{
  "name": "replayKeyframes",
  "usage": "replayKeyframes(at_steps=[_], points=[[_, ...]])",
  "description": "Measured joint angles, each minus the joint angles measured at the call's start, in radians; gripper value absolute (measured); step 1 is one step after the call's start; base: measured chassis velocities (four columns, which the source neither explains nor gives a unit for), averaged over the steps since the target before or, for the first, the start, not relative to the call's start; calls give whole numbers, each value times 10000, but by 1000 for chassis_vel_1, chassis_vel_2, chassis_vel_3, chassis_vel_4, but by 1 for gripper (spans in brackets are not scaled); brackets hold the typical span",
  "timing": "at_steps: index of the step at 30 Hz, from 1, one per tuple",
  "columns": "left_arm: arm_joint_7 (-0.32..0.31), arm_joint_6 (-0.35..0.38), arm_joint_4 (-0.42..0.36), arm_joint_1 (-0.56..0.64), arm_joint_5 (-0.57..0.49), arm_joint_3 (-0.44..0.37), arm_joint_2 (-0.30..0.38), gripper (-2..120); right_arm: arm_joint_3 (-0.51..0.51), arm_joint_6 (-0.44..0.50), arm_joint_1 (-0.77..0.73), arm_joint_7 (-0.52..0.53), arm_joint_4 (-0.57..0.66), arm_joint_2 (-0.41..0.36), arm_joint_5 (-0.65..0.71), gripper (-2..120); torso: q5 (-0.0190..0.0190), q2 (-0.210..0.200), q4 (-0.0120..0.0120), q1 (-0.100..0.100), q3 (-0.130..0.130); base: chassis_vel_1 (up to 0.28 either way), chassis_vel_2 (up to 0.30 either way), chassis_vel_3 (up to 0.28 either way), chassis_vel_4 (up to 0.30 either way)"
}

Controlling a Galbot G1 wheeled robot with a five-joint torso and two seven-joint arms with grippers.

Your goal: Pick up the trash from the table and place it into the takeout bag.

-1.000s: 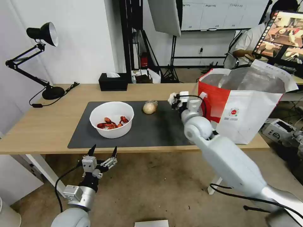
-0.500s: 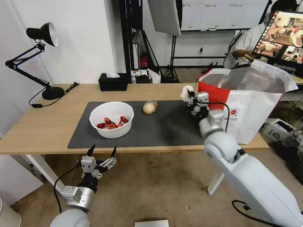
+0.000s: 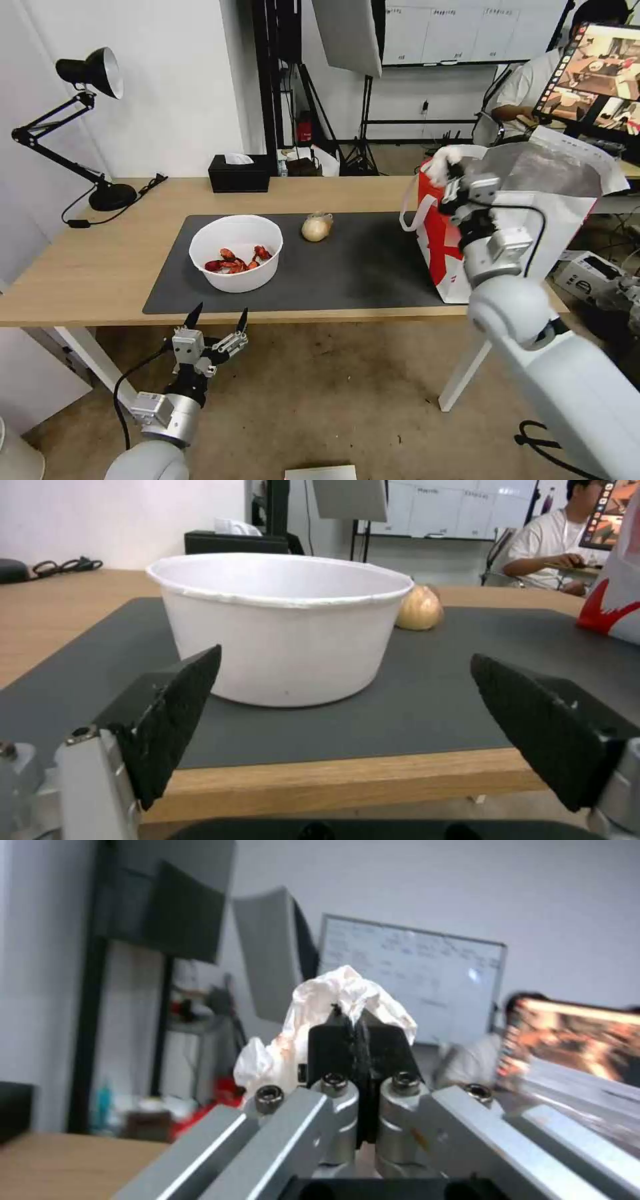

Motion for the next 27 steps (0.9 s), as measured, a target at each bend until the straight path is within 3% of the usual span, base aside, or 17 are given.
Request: replayKeyframes(at_steps=[6,27], points=[[-2,8,30,-56,2,124,-27,100,366,-1018,48,380,-70,-454,738,0,1,0,-3,0,0,0,0,0,0],[-4,29,16,-110,-83,72,-34,100,184,-1400,382,-122,-91,-469,1522,78,0,0,0,0,0,0,0,0,0]])
